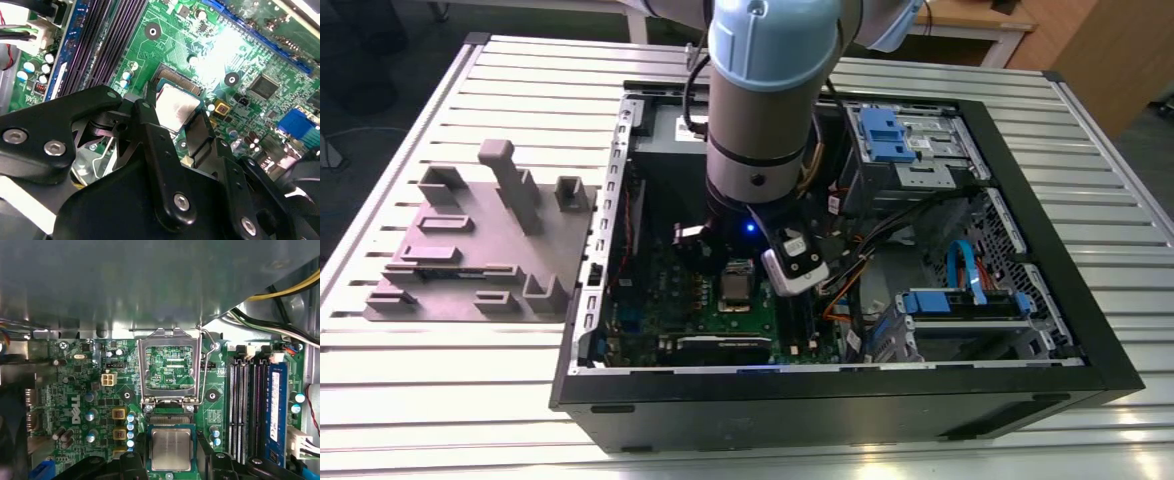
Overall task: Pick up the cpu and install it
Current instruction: 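Place the cpu into insertion slot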
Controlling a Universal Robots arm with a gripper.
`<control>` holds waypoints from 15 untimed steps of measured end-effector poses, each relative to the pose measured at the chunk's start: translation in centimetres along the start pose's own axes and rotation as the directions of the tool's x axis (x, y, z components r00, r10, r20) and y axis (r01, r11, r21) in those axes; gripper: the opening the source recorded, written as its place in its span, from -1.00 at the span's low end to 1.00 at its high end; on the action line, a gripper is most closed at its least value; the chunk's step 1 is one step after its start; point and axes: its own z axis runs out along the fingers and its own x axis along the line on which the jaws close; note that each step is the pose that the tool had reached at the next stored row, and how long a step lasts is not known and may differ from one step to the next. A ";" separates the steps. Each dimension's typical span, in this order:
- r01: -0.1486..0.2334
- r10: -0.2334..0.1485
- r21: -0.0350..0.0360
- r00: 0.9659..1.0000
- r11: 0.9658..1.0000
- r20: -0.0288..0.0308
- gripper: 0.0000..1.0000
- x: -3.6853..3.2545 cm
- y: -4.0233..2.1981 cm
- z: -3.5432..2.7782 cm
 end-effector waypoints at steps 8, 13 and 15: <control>0.000 0.000 0.000 1.000 1.000 0.000 -0.05 0.00 -0.24 0.44; 0.000 0.000 0.000 1.000 1.000 0.000 -0.05 -0.01 -0.23 0.66; 0.000 0.000 0.000 1.000 1.000 0.000 -0.05 -0.01 -0.22 0.74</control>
